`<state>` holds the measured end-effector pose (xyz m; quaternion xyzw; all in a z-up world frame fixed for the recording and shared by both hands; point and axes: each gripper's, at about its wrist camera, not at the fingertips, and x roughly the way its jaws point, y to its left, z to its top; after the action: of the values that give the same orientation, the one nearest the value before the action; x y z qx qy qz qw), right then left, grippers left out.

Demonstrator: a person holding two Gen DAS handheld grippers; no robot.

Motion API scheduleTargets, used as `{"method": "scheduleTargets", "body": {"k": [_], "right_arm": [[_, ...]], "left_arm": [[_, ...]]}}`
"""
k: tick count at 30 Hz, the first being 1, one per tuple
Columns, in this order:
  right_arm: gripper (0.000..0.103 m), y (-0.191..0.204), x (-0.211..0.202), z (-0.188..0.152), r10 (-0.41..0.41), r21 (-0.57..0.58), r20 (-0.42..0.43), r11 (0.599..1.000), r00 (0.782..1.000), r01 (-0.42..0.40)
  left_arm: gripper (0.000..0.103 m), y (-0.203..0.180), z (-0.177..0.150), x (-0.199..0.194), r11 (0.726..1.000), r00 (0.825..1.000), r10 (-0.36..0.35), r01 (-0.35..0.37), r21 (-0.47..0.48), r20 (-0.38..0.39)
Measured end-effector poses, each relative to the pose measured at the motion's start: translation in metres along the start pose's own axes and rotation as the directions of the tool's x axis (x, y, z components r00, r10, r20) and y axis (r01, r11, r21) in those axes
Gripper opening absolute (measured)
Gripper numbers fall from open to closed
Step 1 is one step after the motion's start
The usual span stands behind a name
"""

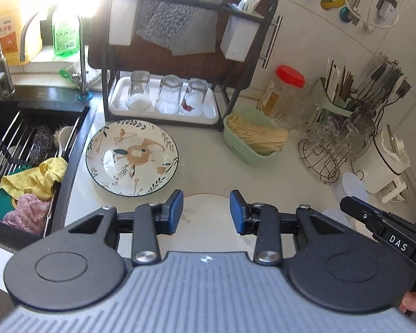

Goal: Organize plates and bowls
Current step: 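Lower the leaf-pattern plate onto the rose plate and open both grippers, then move both grippers toward the bird-pattern plate beside the glass rack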

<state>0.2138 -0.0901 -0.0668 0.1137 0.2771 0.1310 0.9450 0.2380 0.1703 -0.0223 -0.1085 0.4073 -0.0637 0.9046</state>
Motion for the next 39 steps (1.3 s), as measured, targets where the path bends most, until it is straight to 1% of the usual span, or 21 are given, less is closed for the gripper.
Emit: {"method": "scheduleTargets", "body": {"k": [3,9,13,16,18,19,21,26,28,29,31,37,39], "right_arm": [[0.018,0.004,-0.016,0.005,0.011,-0.010,0.029,1.000,1.000,-0.011],[0.018,0.011,-0.038,0.007,0.019,-0.053,0.064,0.998,0.998,-0.016],[0.018,0.012,-0.049,0.004,0.055,-0.055,0.046,0.997,0.997,-0.053],[0.018,0.013,-0.056,0.001,0.062,-0.062,0.044,0.996,0.997,-0.059],[0.018,0.011,-0.061,-0.004,0.063,-0.062,0.044,0.996,0.997,-0.060],[0.018,0.010,-0.062,-0.006,0.063,-0.058,0.038,0.996,0.997,-0.061],[0.018,0.008,-0.066,-0.012,0.072,-0.047,0.030,0.996,0.997,-0.070],[0.018,0.008,-0.074,-0.030,0.055,-0.055,0.006,0.997,0.998,-0.055],[0.018,0.007,-0.076,-0.036,0.055,-0.054,-0.008,0.997,0.998,-0.056],[0.018,0.007,-0.076,-0.039,0.054,-0.054,-0.015,0.997,0.998,-0.054],[0.018,0.007,-0.076,-0.043,0.054,-0.052,-0.028,0.997,0.998,-0.056],[0.018,0.009,-0.078,-0.047,0.051,-0.056,-0.033,0.997,0.998,-0.053],[0.018,0.012,-0.076,-0.047,0.052,-0.069,-0.037,0.996,0.998,-0.055]], "left_arm": [[0.041,-0.012,-0.001,-0.020,1.000,0.999,0.010,-0.010,0.015,0.042],[0.041,-0.030,-0.011,-0.042,0.999,0.996,0.032,-0.034,0.030,0.086],[0.041,-0.040,-0.023,-0.054,0.998,0.992,0.046,-0.050,0.030,0.113],[0.041,-0.045,-0.033,-0.059,0.999,0.991,0.049,-0.051,0.014,0.126],[0.042,-0.052,-0.043,-0.062,0.996,0.987,0.075,-0.081,0.032,0.139],[0.042,-0.054,-0.048,-0.063,0.996,0.987,0.077,-0.084,0.038,0.140],[0.044,-0.056,-0.057,-0.066,0.996,0.988,0.075,-0.081,0.039,0.135],[0.045,-0.056,-0.075,-0.070,0.995,0.989,0.095,-0.098,0.021,0.111],[0.048,-0.056,-0.082,-0.069,0.995,0.990,0.100,-0.102,0.011,0.097],[0.052,-0.056,-0.085,-0.068,0.995,0.991,0.101,-0.103,0.008,0.089],[0.052,-0.056,-0.091,-0.067,0.995,0.992,0.100,-0.101,0.010,0.075],[0.054,-0.059,-0.104,-0.067,0.994,0.994,0.104,-0.105,0.021,0.041],[0.054,-0.056,-0.105,-0.069,0.993,0.992,0.117,-0.118,0.019,0.042]]}}
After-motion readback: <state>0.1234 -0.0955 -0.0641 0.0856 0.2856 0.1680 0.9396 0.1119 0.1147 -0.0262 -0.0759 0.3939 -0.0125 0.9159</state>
